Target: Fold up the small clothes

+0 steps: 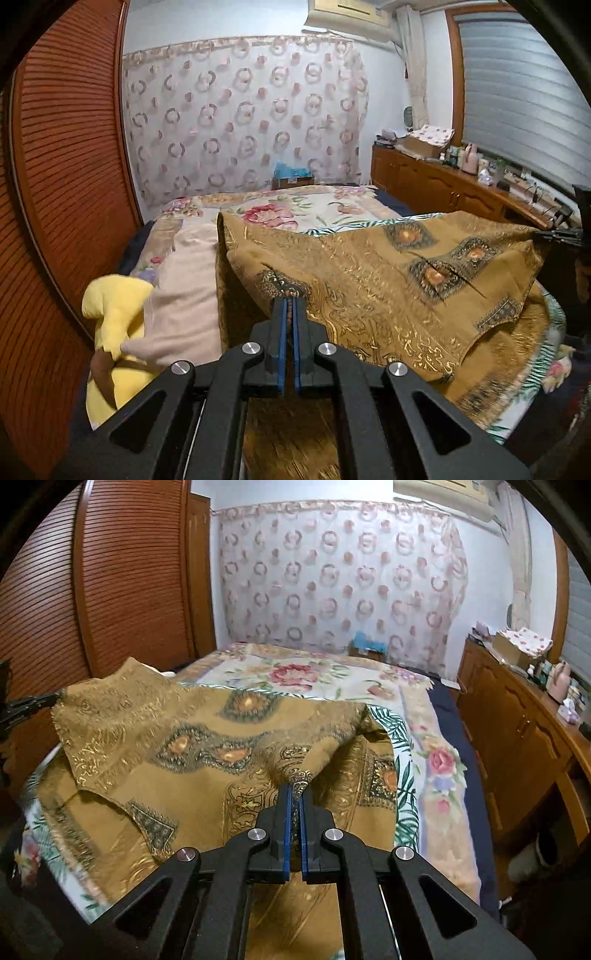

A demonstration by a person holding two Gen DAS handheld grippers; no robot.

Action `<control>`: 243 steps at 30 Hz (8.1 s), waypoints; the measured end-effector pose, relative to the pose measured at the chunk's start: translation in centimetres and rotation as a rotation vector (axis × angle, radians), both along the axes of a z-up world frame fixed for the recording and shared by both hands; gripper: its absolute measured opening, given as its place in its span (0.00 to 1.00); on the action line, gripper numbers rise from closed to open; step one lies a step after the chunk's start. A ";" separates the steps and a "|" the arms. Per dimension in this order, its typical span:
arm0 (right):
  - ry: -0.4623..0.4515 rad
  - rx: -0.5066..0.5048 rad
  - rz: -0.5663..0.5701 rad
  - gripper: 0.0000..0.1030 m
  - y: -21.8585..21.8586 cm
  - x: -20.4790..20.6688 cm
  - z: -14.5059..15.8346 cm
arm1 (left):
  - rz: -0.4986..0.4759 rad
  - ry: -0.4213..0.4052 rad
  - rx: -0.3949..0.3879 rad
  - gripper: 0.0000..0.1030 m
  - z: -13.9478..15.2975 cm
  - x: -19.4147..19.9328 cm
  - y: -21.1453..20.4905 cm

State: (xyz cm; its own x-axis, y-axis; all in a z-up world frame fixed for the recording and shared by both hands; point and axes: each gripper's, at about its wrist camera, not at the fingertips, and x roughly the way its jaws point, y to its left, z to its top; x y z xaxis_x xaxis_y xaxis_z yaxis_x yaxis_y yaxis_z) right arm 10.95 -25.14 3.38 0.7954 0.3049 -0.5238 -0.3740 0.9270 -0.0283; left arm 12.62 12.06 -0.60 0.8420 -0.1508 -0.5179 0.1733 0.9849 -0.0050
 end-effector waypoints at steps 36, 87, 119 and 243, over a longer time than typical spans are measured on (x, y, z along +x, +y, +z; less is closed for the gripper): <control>0.071 0.014 -0.058 0.57 0.2 -5.5 -5.5 | 0.154 0.227 0.003 0.42 -9.4 -1.1 2.6; 0.041 0.085 -0.061 0.57 0.2 -6.4 -8.7 | -0.354 0.030 -0.027 0.06 3.3 3.0 -20.0; 0.023 0.121 -0.141 0.57 -5.0 -5.7 -8.7 | -0.548 0.069 0.086 0.43 3.8 5.6 -32.4; 0.256 0.014 0.007 0.08 0.2 30.2 -7.5 | -0.231 0.390 -0.055 0.35 -7.8 27.9 -19.3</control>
State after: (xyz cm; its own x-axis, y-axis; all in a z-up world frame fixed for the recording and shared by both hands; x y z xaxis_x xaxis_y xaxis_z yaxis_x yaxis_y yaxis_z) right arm 41.19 -24.96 -4.14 0.6353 0.3183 -0.7037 -0.3736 0.9241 0.0807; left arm 40.55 -7.27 -8.42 0.5272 -0.3475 -0.7755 0.3629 0.9172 -0.1643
